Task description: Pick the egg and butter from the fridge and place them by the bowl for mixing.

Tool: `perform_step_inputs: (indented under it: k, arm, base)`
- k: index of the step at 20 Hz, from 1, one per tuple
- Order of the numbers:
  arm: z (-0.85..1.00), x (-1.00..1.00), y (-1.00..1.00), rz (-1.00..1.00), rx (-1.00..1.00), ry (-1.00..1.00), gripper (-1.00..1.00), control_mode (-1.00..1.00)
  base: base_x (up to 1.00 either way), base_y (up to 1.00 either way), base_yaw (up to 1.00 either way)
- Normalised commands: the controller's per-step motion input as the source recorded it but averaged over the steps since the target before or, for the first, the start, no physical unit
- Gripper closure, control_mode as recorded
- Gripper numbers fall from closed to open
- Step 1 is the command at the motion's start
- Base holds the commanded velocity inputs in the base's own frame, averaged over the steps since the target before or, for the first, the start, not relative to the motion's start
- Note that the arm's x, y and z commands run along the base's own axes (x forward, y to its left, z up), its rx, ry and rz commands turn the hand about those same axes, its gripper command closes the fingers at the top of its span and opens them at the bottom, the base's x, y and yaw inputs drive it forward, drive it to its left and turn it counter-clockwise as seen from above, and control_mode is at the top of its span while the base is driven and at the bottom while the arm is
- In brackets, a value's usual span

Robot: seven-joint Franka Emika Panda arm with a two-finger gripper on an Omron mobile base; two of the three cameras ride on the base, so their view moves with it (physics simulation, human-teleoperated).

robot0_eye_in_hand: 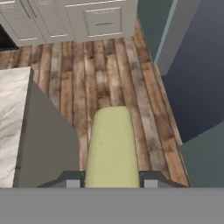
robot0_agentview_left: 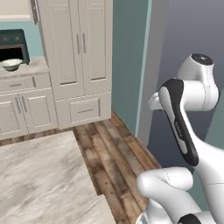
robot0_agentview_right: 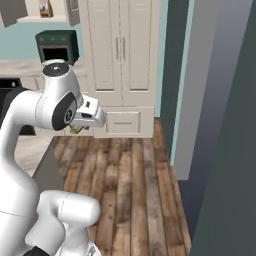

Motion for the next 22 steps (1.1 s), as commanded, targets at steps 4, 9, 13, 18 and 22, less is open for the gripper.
perform_step_inputs:
  k: [4, 9, 13, 18, 22]
  arm:
    - [0.0, 0.0, 0.0, 0.0, 0.0, 0.0, 1.0, 1.0]
    - [0.0, 0.0, 0.0, 0.0, 0.0, 0.0, 1.0, 1.0]
    - [0.0, 0.0, 0.0, 0.0, 0.0, 0.0, 1.0, 1.0]
    - [0.0, 0.0, 0.0, 0.0, 0.0, 0.0, 1.0, 1.0]
    - [0.0, 0.0, 0.0, 0.0, 0.0, 0.0, 1.0, 1.0]
  base:
    - [0.79, -0.12, 0.13]
    - [0.79, -0.12, 0.14]
    - [0.78, -0.11, 0.18]
    - [0.77, -0.11, 0.23]
    - [0.75, -0.11, 0.29]
